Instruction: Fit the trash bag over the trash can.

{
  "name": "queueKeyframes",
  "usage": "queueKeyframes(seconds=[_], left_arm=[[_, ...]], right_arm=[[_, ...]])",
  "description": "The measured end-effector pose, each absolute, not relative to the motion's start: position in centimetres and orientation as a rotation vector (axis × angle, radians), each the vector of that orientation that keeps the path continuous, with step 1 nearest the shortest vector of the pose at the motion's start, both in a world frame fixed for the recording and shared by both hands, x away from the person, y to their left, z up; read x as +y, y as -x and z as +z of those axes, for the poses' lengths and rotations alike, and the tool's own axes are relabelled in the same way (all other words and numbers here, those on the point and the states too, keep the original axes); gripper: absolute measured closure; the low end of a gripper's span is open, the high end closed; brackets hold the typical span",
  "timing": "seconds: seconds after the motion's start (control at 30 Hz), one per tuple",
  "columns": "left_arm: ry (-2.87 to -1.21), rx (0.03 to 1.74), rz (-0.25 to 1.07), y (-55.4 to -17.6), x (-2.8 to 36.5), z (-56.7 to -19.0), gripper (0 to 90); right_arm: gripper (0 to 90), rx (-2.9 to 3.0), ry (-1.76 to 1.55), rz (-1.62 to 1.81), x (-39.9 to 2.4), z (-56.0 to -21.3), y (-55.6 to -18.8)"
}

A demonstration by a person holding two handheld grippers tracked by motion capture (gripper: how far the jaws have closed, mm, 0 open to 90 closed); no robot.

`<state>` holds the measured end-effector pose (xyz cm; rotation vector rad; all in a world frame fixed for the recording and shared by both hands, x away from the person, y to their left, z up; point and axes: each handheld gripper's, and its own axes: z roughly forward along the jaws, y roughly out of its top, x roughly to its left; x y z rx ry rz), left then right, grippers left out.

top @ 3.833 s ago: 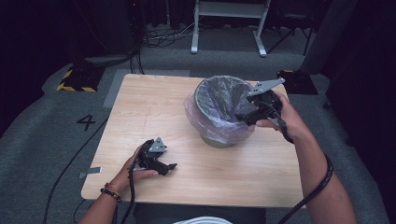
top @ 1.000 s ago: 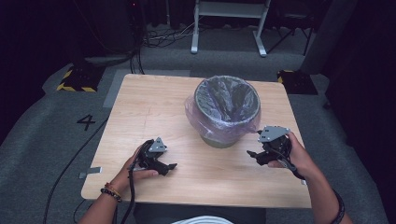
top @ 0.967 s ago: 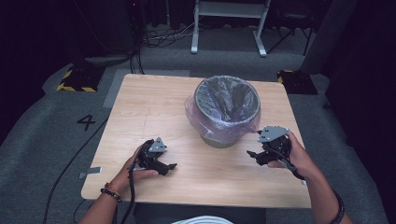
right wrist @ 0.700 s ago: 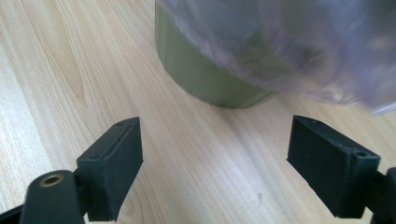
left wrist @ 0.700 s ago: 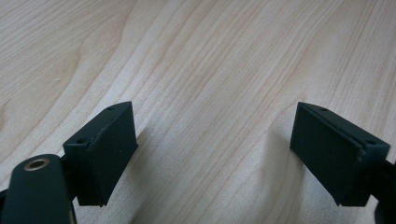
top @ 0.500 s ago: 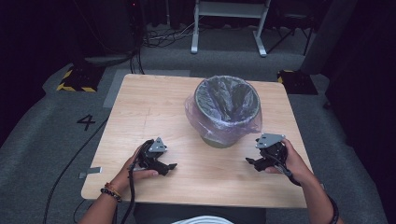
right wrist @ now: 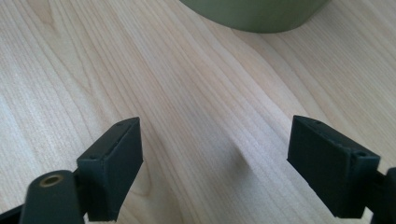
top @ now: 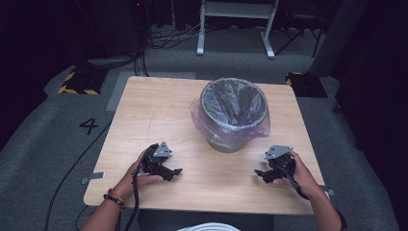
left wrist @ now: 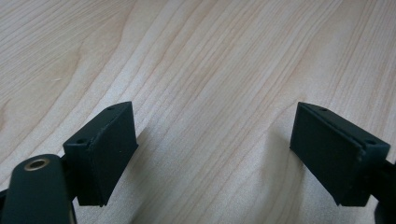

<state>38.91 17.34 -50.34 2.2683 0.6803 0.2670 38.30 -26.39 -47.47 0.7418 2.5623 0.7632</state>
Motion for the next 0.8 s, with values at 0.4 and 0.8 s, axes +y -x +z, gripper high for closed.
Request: queueKeyframes(seconds=[0.4,0.8], left_arm=[[-2.268,0.681,0.267,-38.9,17.3,-50.3,14.4],[-2.268,0.682,0.267,-38.9,17.3,-50.3,14.4]], right_arm=[[17.9,2.543,-0.793,0.825,-27.5,-48.6,-37.7],[15.2,2.471,-0.916,1.033,-30.0,-50.0,-36.8]])
